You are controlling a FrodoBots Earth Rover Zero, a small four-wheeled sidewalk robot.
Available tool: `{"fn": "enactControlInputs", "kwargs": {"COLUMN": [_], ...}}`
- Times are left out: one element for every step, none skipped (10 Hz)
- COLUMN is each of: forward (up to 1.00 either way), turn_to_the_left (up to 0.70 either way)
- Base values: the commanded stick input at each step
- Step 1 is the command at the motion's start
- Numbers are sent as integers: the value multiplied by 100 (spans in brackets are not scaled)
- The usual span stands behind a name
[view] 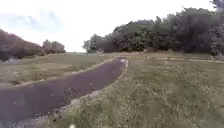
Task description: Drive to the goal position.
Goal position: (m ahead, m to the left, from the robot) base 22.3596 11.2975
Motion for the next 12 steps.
{"fn": "enactControlInputs", "kwargs": {"forward": [100,100,100,100,100,100,100,100,100,100,100,100], "turn_to_the_left": [0,0,0,0,0,0,0,0,0,0,0,0]}}
